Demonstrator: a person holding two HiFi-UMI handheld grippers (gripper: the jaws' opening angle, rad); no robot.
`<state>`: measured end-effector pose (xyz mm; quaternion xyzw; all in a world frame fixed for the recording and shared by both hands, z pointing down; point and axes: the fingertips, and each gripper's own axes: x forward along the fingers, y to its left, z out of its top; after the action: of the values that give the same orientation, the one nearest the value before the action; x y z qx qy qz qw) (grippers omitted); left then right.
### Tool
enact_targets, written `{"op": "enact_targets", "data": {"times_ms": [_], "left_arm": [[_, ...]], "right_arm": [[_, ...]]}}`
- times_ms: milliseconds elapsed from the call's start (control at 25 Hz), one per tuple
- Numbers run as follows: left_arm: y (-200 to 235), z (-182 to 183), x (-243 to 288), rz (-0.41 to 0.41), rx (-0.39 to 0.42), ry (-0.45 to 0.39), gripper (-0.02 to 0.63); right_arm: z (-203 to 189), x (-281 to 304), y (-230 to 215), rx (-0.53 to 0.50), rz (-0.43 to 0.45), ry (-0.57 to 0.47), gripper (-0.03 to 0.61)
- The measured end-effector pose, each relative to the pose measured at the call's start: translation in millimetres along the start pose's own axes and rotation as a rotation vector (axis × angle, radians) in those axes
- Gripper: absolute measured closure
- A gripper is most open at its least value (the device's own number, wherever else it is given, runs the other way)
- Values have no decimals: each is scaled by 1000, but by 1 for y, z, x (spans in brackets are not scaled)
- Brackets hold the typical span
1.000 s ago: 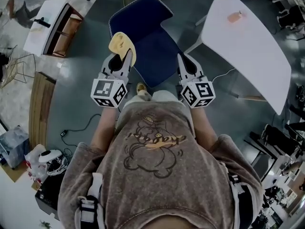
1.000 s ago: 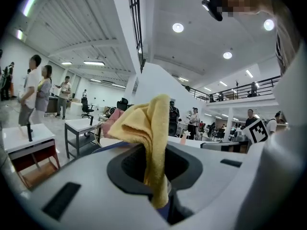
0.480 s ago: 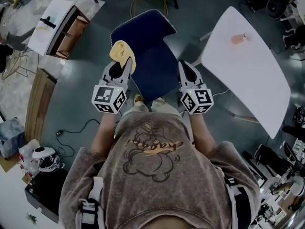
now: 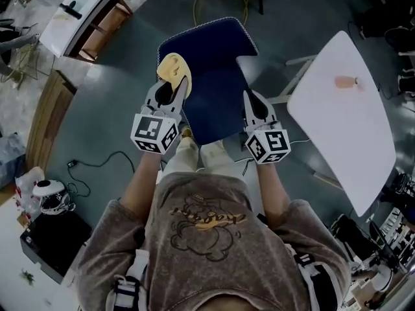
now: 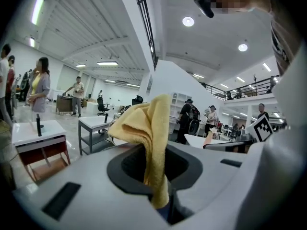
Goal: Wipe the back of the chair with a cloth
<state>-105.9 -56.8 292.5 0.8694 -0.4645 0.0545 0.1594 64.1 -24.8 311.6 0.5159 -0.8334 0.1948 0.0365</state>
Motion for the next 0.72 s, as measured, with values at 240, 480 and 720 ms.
{"op": "enact_targets", "data": {"times_ms": [240, 480, 720], "left_arm": [[22, -40, 15, 83, -22, -6, 557], [40, -60, 22, 137, -43, 8, 556], [50, -71, 32, 191, -51, -8, 557]], "right_arm": [[-34, 27, -16, 9, 39, 10, 554], [-42, 39, -29, 13, 37, 0, 554], [-45, 45, -38, 1, 40, -3, 552]]}}
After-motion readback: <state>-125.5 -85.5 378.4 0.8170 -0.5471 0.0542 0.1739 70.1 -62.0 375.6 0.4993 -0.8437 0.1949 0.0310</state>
